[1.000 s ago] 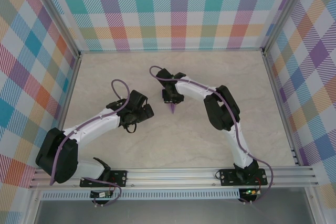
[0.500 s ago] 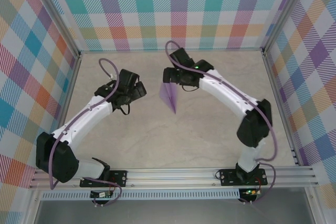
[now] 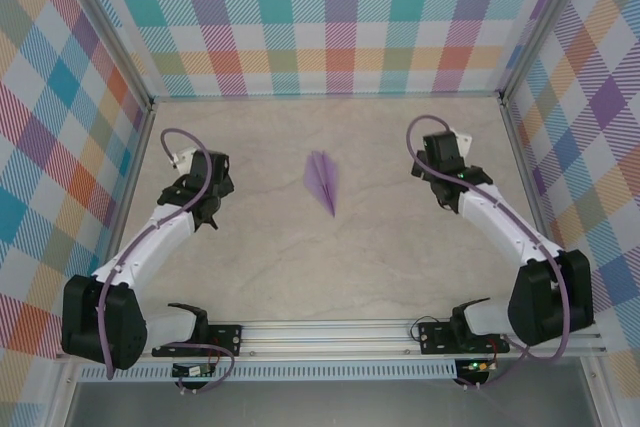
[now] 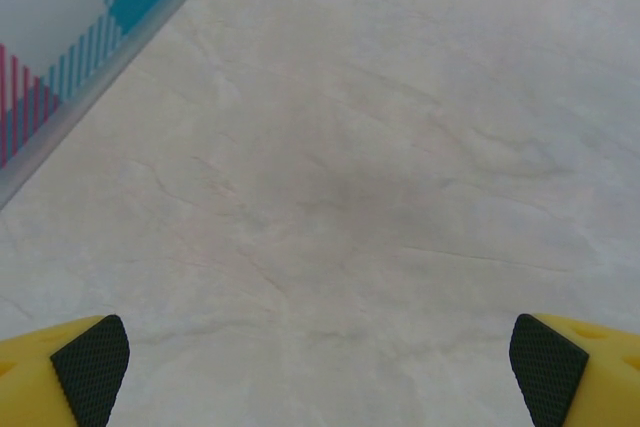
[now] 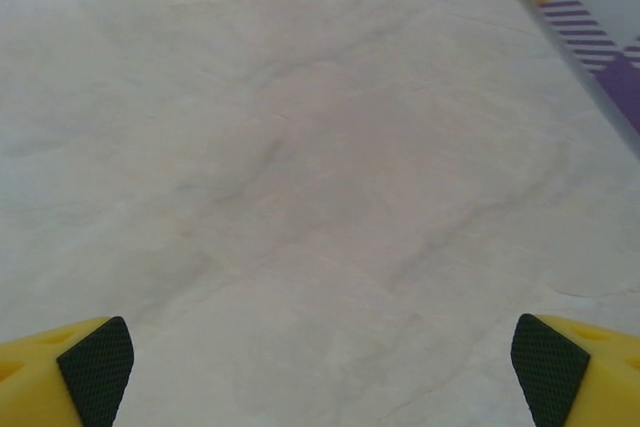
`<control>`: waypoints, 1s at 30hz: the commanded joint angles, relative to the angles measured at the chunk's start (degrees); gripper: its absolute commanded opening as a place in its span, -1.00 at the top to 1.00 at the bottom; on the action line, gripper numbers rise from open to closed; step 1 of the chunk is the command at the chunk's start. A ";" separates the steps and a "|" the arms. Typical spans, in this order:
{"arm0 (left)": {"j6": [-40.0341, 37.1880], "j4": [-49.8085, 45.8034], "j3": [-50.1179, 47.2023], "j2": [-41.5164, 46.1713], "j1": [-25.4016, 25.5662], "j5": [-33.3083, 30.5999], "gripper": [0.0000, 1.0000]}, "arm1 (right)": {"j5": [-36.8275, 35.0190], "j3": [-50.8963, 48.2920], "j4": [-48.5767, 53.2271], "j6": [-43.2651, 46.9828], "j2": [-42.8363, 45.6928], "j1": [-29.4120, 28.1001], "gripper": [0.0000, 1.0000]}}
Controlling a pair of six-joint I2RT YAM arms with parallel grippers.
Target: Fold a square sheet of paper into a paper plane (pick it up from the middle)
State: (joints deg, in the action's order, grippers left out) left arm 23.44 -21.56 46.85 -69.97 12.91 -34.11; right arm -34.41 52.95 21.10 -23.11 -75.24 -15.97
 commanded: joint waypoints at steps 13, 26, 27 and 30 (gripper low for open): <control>-22.40 55.19 -25.75 -3.41 -5.99 13.14 -1.00 | 9.95 -23.88 -45.86 19.78 -1.71 6.09 -0.99; -23.31 70.55 -25.33 -17.24 -9.47 26.82 -1.00 | 23.09 -30.16 -65.20 21.41 -7.42 12.17 -0.99; -23.30 70.56 -25.10 -17.96 -9.44 26.72 -1.00 | 23.84 -30.18 -65.93 21.51 -8.22 12.44 -0.99; -23.14 69.51 -24.11 -19.21 -9.44 26.47 -1.00 | 25.65 -29.88 -67.79 21.71 -11.04 12.92 -0.99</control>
State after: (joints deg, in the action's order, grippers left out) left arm 1.39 44.27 21.58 -88.53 4.08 -9.37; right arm -12.71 23.33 -40.49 -2.22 -84.40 -3.51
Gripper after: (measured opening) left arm 0.997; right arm 0.996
